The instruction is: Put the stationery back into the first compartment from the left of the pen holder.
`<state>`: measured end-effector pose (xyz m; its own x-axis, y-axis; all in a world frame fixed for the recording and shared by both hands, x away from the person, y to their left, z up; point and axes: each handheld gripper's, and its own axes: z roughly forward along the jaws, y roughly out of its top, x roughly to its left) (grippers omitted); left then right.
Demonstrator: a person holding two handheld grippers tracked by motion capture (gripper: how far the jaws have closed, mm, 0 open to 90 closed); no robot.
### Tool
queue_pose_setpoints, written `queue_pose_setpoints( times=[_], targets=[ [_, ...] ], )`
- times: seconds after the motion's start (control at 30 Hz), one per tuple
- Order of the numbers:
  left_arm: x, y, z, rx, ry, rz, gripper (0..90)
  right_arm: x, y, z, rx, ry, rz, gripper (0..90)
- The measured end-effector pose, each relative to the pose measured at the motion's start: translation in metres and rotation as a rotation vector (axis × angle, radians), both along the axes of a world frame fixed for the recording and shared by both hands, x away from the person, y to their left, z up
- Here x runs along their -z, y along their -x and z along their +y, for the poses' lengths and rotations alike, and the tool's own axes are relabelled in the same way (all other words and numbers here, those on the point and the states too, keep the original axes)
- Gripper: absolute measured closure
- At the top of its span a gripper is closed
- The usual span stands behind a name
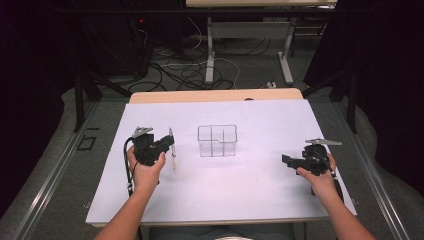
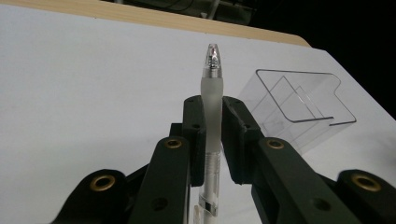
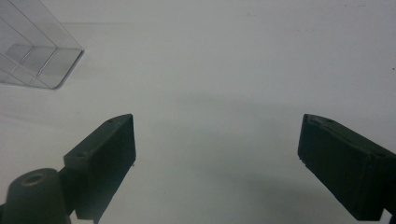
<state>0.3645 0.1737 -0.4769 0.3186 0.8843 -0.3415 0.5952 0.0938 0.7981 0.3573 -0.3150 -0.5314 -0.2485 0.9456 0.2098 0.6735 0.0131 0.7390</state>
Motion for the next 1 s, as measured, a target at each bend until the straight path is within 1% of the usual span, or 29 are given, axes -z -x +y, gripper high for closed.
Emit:
queue_pose_setpoints(
  times=[0.13, 0.27, 0.33, 0.4, 0.47, 0.5, 0.53, 0.63, 0.7, 0.73, 0.77, 0.83, 0.9, 0.93, 0.97, 1.0],
  targets=[
    [-0.002, 0.003, -0.007, 0.018, 0.005, -0.001, 80.1, -0.003, 0.003, -0.001, 0.008, -0.001, -0.007, 11.0],
    [-0.007, 0.004, -0.015, 0.033, 0.026, -0.013, 80.1, -0.005, 0.004, 0.001, 0.007, -0.001, -0.019, 11.0],
    [-0.011, 0.004, -0.019, 0.049, 0.023, -0.024, 80.1, -0.005, 0.003, 0.002, 0.000, 0.004, -0.027, 11.0],
    [-0.014, 0.003, -0.023, 0.061, 0.023, -0.036, 80.1, -0.005, 0.002, 0.003, 0.001, -0.001, -0.017, 11.0],
    [-0.018, 0.003, -0.027, 0.069, 0.023, -0.042, 80.1, -0.003, 0.001, 0.003, -0.005, 0.004, -0.018, 11.0],
    [-0.020, 0.002, -0.027, 0.078, 0.017, -0.048, 80.1, -0.003, 0.001, 0.003, -0.004, 0.001, -0.015, 11.0],
    [-0.022, 0.002, -0.028, 0.084, 0.024, -0.046, 80.1, -0.003, 0.001, 0.003, -0.004, 0.002, -0.013, 11.0],
    [-0.029, 0.001, -0.031, 0.086, 0.041, -0.062, 80.1, -0.002, 0.001, 0.004, -0.006, 0.002, -0.011, 11.0],
    [-0.034, 0.000, -0.031, 0.085, 0.042, -0.076, 80.1, -0.002, 0.001, 0.003, -0.008, 0.006, -0.010, 11.0],
    [-0.037, -0.001, -0.033, 0.080, 0.058, -0.082, 80.1, -0.002, 0.001, 0.003, -0.008, 0.007, -0.010, 11.0],
    [-0.040, -0.002, -0.033, 0.079, 0.063, -0.087, 80.1, -0.002, 0.001, 0.003, -0.004, 0.006, -0.010, 11.0],
    [-0.047, -0.003, -0.036, 0.083, 0.068, -0.099, 80.1, -0.002, 0.002, 0.003, -0.006, 0.004, -0.012, 10.9],
    [-0.054, -0.004, -0.038, 0.090, 0.062, -0.115, 80.1, -0.003, 0.002, 0.002, -0.005, 0.005, -0.014, 10.8],
    [-0.057, -0.005, -0.041, 0.088, 0.071, -0.121, 80.1, -0.003, 0.002, 0.002, -0.003, 0.005, -0.014, 10.8],
    [-0.060, -0.006, -0.042, 0.093, 0.067, -0.127, 80.1, -0.003, 0.002, 0.001, -0.003, 0.002, -0.010, 10.7],
    [-0.063, -0.008, -0.044, 0.094, 0.072, -0.131, 80.1, -0.002, 0.002, 0.001, -0.004, 0.007, -0.012, 10.3]
  ],
)
